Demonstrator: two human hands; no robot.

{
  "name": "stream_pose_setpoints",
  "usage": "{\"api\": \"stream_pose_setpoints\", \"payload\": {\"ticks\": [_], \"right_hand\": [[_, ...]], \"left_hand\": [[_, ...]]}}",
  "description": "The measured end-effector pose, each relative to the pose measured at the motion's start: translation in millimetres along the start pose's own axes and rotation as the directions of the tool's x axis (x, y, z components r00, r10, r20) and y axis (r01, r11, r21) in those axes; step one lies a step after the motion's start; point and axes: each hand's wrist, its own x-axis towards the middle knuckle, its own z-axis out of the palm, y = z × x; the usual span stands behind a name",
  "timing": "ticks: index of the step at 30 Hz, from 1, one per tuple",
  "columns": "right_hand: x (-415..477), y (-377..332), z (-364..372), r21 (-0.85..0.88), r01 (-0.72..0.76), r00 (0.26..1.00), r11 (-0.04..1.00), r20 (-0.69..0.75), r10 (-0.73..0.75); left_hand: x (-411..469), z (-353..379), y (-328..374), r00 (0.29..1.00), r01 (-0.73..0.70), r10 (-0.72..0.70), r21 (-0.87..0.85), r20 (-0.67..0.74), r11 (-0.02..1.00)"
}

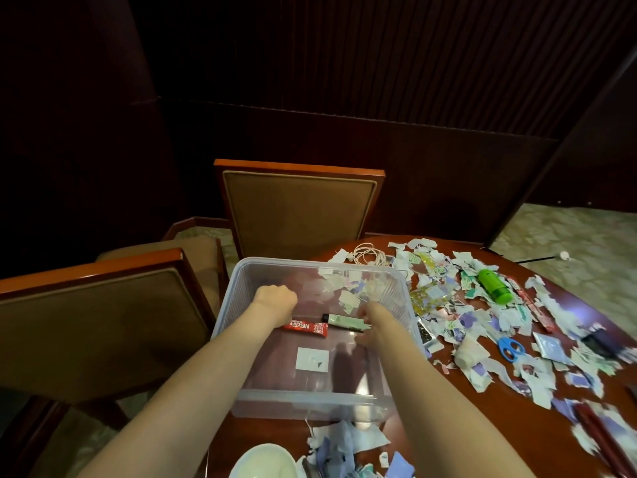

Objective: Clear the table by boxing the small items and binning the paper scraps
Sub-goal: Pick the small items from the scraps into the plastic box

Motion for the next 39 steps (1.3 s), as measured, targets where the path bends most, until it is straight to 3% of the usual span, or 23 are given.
{"api": "stream_pose_setpoints", "payload": {"ticks": [3,9,13,19,26,34,39], "right_hand": [[-14,-5,-2,-0.011,0.013,0.999,1.000,-0.036,-0.013],[-49,-7,-17,0.012,0.109,0.988,0.994,0.109,-0.110],[-76,-7,-37,0.064,0.182,0.960,0.981,0.204,-0.191],[-115,-2,-67,0.101,0.234,0.946,0.967,0.206,-0.251],[-143,32,-115,0.118,0.256,0.946,0.959,0.172,-0.274],[-154,77,-160,0.086,0.209,0.976,0.974,0.041,-0.213],[-155,113,-183,0.075,0.154,0.988,0.985,0.002,-0.154]], "left_hand": [[-11,-9,2,1.000,0.015,-0.017,-0.172,-0.015,0.985],[-42,-31,13,0.997,0.022,-0.053,-0.462,-0.055,0.887],[-66,-45,29,0.994,-0.017,-0.056,-0.615,-0.098,0.788],[-94,-63,61,0.983,-0.127,-0.025,-0.779,-0.180,0.613],[-123,-66,105,0.964,-0.216,-0.019,-0.822,-0.265,0.527],[-152,-57,154,0.962,-0.268,0.069,-0.860,-0.265,0.435],[-176,-40,180,0.960,-0.273,0.172,-0.862,-0.219,0.428]]}}
